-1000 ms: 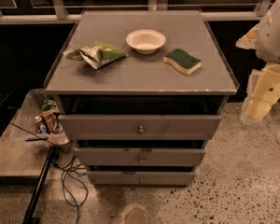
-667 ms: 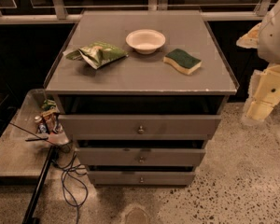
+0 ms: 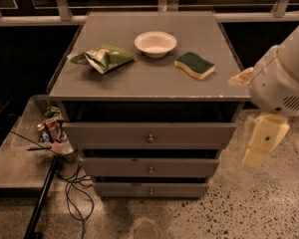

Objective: Open bottom drawer

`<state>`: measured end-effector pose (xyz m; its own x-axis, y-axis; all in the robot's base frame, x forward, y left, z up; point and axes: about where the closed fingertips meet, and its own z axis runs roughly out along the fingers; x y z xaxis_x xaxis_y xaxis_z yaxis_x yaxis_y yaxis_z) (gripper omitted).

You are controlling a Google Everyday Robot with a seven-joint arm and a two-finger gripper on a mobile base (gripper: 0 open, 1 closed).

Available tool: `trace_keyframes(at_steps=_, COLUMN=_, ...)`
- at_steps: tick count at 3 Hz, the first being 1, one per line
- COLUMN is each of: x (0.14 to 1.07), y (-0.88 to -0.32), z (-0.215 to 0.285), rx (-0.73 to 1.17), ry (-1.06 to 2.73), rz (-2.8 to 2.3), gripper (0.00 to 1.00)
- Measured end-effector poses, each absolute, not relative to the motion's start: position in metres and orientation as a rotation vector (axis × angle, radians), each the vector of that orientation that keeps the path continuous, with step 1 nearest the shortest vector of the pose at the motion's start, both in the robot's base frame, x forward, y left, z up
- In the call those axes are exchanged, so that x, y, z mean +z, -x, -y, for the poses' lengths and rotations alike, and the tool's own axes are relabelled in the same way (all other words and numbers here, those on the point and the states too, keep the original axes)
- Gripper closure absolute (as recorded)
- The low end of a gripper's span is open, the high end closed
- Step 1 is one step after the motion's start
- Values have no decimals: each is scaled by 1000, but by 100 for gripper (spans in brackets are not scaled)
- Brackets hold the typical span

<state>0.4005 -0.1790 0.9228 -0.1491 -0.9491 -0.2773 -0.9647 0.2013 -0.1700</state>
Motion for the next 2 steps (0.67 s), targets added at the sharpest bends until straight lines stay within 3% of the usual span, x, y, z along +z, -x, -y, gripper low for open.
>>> trace_keyframes(at_steps=2, x=821, y=-386, z=177, rx=160, ry=1758, rz=-2094, gripper=0)
